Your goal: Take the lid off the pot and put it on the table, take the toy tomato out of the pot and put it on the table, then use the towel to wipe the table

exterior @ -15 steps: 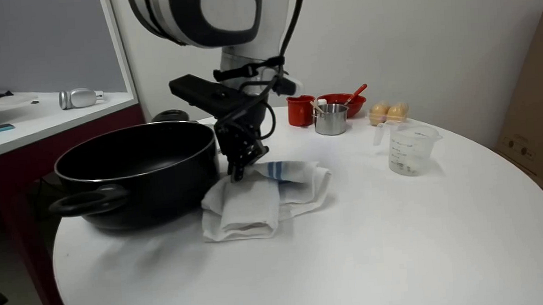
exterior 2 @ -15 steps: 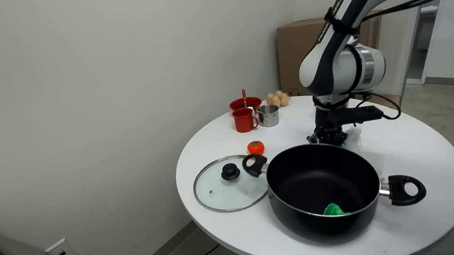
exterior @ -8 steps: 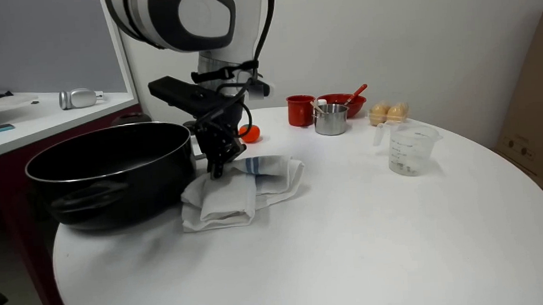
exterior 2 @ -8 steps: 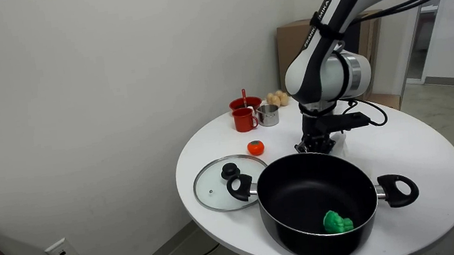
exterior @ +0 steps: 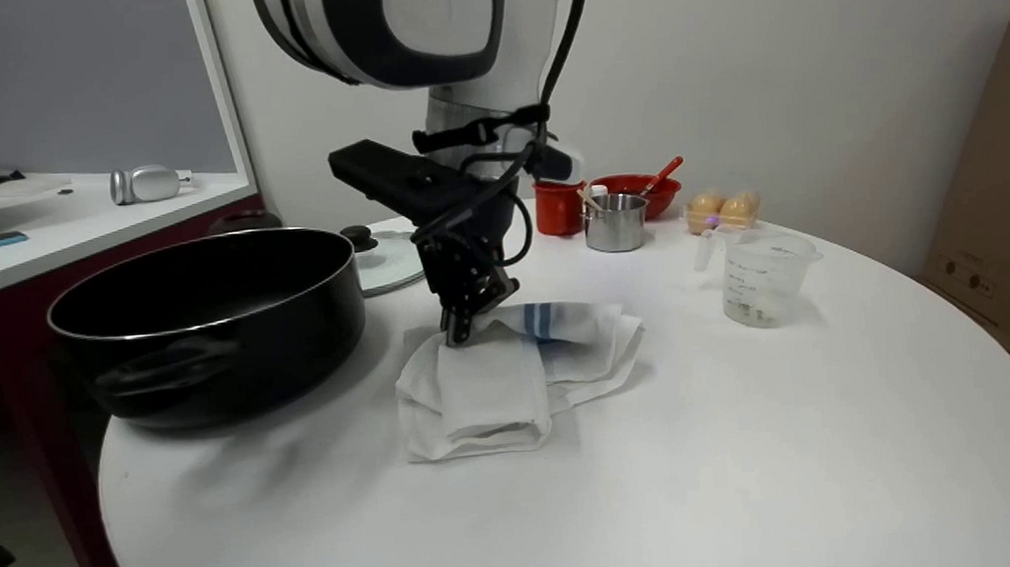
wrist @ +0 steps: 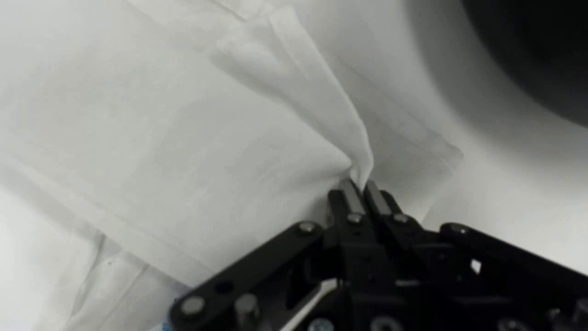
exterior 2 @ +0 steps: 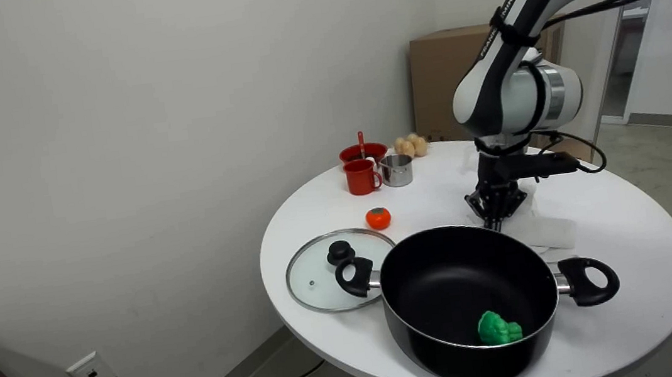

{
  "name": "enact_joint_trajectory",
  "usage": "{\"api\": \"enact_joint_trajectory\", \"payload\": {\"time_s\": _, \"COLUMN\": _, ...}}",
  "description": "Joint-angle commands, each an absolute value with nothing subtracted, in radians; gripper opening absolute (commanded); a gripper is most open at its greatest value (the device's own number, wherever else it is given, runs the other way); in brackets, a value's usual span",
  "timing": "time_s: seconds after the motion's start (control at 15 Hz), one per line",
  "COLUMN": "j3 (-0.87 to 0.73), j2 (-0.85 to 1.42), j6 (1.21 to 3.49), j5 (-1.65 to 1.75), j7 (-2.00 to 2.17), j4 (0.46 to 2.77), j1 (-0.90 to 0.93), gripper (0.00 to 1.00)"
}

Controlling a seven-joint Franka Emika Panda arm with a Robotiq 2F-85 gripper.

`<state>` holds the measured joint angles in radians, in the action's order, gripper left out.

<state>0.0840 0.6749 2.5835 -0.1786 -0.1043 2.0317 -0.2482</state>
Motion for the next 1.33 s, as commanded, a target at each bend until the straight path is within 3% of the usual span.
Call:
{"api": "enact_joint_trajectory", "payload": {"time_s": 0.0, "j3": 0.062, "j2": 0.627, "j6": 2.608, "j5": -0.242, "j7": -0.138, "j4": 2.059, "j1": -0.310, "gripper": 0.01}}
{"api": "enact_joint_trajectory", "payload": {"time_s": 0.53, "j3": 0.008, "j2": 0.560, "j6": 2.608, "j5": -0.318, "j7": -0.177, "j4": 2.054, "j1": -0.451, "gripper": 0.01}}
{"api": "enact_joint_trajectory", "payload": {"time_s": 1.27, "j3": 0.065, "j2": 0.587, "j6": 2.591, "j5": -0.297, "j7": -0.199, "j4": 2.153, "j1": -0.344, "gripper": 0.01}}
